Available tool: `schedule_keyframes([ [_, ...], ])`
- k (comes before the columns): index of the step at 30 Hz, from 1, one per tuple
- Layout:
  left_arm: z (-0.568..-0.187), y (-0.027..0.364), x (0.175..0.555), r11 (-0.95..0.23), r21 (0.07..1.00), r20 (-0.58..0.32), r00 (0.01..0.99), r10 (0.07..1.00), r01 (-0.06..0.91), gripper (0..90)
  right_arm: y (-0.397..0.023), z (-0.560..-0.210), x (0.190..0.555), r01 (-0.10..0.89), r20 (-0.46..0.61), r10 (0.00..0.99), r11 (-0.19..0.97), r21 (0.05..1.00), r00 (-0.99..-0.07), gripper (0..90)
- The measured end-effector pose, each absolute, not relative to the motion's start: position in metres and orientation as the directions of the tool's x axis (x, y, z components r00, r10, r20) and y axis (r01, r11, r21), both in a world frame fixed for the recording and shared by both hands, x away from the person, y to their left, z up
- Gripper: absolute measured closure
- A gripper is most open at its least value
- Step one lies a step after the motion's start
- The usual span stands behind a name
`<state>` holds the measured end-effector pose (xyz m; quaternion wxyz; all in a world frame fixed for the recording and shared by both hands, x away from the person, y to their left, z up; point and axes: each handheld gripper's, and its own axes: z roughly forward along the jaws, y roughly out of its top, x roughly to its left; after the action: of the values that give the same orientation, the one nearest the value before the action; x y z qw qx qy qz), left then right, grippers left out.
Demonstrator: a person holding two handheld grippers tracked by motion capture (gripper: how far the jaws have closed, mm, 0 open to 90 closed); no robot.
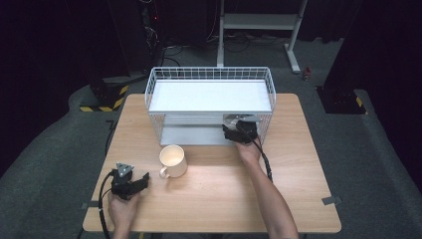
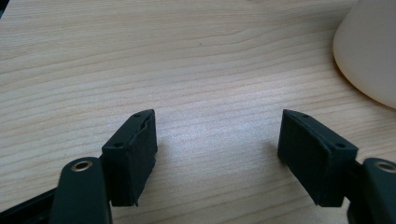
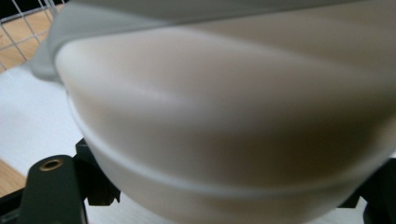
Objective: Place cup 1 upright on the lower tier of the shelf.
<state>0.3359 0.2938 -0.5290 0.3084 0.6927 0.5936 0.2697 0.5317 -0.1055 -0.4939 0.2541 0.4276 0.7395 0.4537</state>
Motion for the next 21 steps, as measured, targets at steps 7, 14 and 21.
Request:
schedule_keyframes([
  [7, -0.529, 0.2938, 0.3359, -0.105, 0.747, 0.007, 0.15, 0.989, 0.656, 28.8, -0.1067, -0.4979, 0.5353, 0.393, 0.042, 0.872, 0.177, 0.902, -0.488, 18.7],
  [14, -0.529, 0.2938, 0.3359, -0.105, 0.747, 0.007, 0.15, 0.989, 0.656, 28.8, -0.1054, -0.4976, 0.5339, 0.393, 0.028, 0.872, 0.191, 0.899, -0.488, 18.4],
  [21, -0.529, 0.2938, 0.3359, -0.105, 0.747, 0.007, 0.15, 0.989, 0.656, 28.8, -0.1048, -0.4967, 0.5333, 0.391, 0.01, 0.87, 0.211, 0.896, -0.492, 18.4],
])
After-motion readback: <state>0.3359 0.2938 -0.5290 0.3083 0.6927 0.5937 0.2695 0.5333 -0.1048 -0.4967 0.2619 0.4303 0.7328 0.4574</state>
